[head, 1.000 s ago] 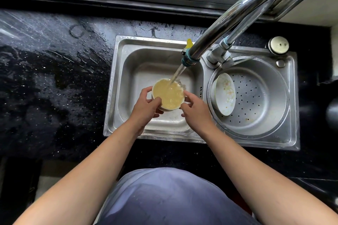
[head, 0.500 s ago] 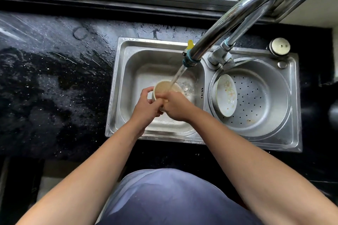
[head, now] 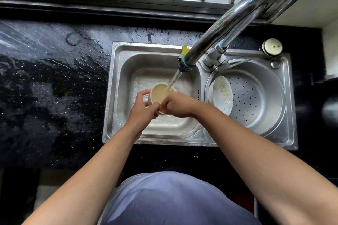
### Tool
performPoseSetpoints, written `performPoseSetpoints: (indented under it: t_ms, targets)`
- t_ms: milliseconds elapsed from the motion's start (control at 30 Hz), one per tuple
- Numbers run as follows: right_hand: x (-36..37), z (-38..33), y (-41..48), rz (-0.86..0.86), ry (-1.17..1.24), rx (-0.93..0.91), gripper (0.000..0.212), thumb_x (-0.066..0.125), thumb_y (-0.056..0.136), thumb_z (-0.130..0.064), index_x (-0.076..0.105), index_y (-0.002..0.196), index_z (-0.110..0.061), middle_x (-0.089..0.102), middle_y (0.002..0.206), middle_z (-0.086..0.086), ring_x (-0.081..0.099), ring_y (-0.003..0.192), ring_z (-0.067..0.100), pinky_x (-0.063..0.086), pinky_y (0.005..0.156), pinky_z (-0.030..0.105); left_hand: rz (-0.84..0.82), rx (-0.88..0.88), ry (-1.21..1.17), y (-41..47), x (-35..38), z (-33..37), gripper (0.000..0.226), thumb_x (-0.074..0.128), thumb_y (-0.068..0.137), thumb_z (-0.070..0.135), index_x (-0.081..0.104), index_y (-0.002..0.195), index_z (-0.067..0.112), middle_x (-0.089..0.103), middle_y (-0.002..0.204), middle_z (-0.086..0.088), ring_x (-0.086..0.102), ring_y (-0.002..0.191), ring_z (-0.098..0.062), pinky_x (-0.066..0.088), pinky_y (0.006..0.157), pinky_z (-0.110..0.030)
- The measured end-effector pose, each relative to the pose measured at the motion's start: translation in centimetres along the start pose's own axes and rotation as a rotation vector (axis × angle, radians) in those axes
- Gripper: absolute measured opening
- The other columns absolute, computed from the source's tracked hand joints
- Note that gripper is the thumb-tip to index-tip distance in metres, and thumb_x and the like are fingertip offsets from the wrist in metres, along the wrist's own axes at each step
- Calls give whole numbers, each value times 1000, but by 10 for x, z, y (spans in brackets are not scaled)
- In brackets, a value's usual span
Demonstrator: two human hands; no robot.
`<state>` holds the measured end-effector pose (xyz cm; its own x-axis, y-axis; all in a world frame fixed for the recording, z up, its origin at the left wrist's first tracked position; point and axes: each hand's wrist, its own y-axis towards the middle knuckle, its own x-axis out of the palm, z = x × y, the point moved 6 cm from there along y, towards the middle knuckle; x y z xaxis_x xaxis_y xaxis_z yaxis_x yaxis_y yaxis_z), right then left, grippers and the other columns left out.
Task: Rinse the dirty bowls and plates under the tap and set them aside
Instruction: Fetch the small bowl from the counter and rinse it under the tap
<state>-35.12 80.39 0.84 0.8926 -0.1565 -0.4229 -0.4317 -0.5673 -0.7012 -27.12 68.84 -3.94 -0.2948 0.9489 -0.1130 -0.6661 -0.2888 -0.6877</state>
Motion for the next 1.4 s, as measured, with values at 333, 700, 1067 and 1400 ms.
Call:
performPoseSetpoints:
  t_ms: [333, 700, 1067, 1400]
  targets:
    - [2, 3, -8, 3, -47, -23, 26, 47, 95, -8, 73, 97, -11, 71, 97, 8, 61, 92, 29, 49, 73, 33, -23, 18, -25, 5, 5, 2, 46, 73, 81, 24, 54, 121, 38, 76, 85, -8, 72, 69, -17, 60, 75, -38]
    - [14, 3, -10, 88, -73, -45, 23, 49, 94, -21, 70, 87, -15, 73, 94, 11, 57, 91, 32, 39, 78, 38, -30, -26, -108, 8, 5, -12, 43, 70, 70, 31, 54, 108, 45, 79, 79, -6, 73, 66, -20, 64, 69, -37]
    - [20, 36, -18, 422, 656, -30, 27, 55, 99, -18, 67, 76, -22, 66, 70, -8, 57, 67, 8, 45, 63, 27, -43, -164, -264, -6, -7, -26, 45, 45, 99, 66, 71, 111, 31, 72, 95, -5, 69, 68, -17, 61, 63, -35]
    - [78, 55, 2, 323, 2028, 358, 37, 29, 103, -2, 57, 126, -4, 61, 128, 26, 53, 129, 41, 46, 101, 53, -138, -444, -920, -12, 43, -49, 60, 38, 110, 50, 50, 146, 3, 60, 144, -24, 61, 131, -35, 50, 105, -52]
